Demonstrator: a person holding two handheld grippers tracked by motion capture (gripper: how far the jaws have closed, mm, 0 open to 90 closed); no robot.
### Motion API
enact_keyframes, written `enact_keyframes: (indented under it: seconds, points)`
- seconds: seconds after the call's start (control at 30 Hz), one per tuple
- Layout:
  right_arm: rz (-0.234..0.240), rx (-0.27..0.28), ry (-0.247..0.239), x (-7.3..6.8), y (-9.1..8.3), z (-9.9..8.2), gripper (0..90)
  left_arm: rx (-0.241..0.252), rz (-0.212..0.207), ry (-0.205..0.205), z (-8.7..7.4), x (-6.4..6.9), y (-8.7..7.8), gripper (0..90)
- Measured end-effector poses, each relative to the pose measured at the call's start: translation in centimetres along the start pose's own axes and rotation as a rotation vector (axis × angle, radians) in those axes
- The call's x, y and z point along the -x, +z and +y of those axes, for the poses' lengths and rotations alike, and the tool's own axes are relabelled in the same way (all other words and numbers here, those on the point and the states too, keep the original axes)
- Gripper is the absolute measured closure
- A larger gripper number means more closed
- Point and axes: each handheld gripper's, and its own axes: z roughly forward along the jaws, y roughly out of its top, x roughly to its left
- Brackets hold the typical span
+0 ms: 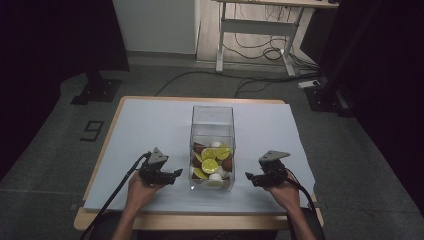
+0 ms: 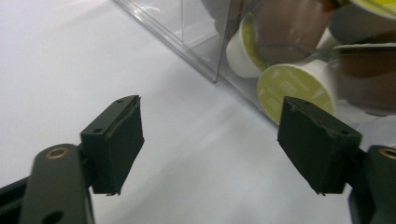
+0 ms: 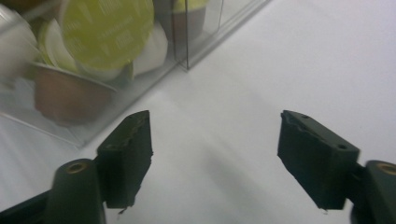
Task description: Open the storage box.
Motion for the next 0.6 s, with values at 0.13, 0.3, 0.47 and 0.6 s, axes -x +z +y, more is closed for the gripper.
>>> enact_keyframes:
  seconds: [0.13, 0.3, 0.47, 0.6]
  points:
    - [-0.01, -0.014, 0.009, 0.3, 0.4, -0.5, 19.8, -0.021, 0.013, -0.007, -0.5, -0.2, 0.4, 15.4]
    - [-0.01, -0.025, 0.025, 0.5, 0.9, -1.0, 15.7, -0.051, 0.031, -0.002, -0.9, -0.4, 0.8, 14.0]
    - [-0.018, -0.045, 0.033, 0.7, 1.3, -1.3, 14.1, -0.075, 0.034, 0.0, -1.2, -0.5, 1.1, 11.6]
    - [-0.024, -0.078, 0.016, 0.8, 1.8, -1.6, 13.5, -0.09, 0.039, -0.005, -1.4, -0.6, 1.3, 10.5]
